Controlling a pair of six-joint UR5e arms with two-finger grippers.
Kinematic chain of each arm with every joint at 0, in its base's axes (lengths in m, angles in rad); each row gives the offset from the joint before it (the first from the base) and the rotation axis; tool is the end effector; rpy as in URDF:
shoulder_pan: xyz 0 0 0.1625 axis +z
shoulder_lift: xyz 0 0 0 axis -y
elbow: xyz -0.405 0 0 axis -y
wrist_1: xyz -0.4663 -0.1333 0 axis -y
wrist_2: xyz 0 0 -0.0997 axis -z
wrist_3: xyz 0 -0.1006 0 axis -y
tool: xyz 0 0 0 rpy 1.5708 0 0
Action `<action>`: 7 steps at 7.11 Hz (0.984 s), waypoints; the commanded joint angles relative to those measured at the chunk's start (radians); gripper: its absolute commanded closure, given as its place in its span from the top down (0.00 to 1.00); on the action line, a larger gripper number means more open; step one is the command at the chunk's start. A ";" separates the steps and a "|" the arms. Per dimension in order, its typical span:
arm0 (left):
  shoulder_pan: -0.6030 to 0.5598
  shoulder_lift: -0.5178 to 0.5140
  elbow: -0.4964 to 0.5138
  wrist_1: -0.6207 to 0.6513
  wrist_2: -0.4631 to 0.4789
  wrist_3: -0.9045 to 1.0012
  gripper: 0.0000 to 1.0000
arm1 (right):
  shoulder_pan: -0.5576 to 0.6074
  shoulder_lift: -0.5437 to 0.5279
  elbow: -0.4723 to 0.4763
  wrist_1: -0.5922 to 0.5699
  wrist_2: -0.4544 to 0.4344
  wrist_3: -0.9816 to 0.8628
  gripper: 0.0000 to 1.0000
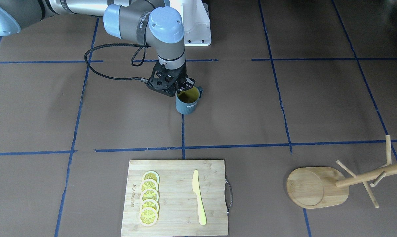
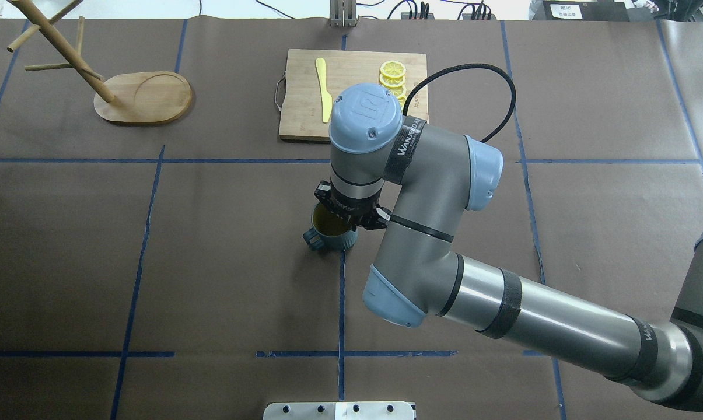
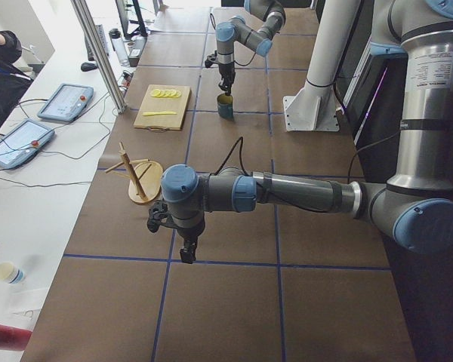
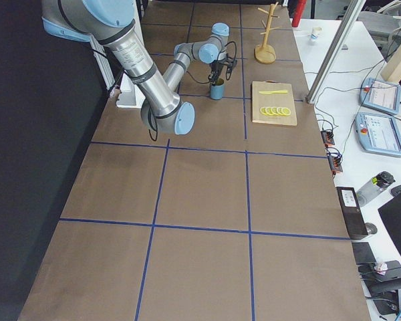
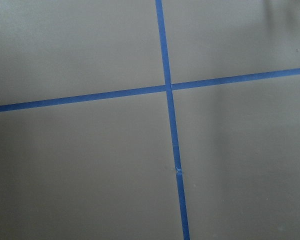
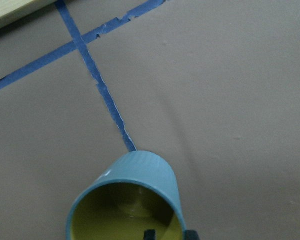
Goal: Hang cup on storage rack
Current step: 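Carry the teal mug with the right gripper toward the table center and set it down, then open and lift the right gripper away from the mug while the left arm moves in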
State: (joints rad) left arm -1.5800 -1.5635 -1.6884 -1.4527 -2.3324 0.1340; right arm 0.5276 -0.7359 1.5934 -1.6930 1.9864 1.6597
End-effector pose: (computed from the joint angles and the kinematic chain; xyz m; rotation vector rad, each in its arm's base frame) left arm -0.0690 -0.5590 0.5897 0.0471 0.7606 0.1157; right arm -0.5936 -0.4531 0.0831 -0.2311 -0.7991 0.4282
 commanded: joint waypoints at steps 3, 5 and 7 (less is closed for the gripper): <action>0.003 -0.004 -0.037 -0.012 -0.161 0.004 1.00 | 0.040 0.000 0.088 -0.008 0.020 0.020 1.00; 0.015 0.003 -0.161 -0.014 -0.168 0.004 1.00 | 0.078 -0.034 0.149 -0.010 0.046 0.017 1.00; 0.087 0.007 -0.233 -0.009 -0.227 -0.011 1.00 | 0.152 -0.095 0.225 -0.011 0.078 0.003 1.00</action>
State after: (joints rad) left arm -1.5469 -1.5570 -1.8798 -1.4646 -2.5149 0.1343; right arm 0.6360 -0.7906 1.7727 -1.7042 2.0431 1.6708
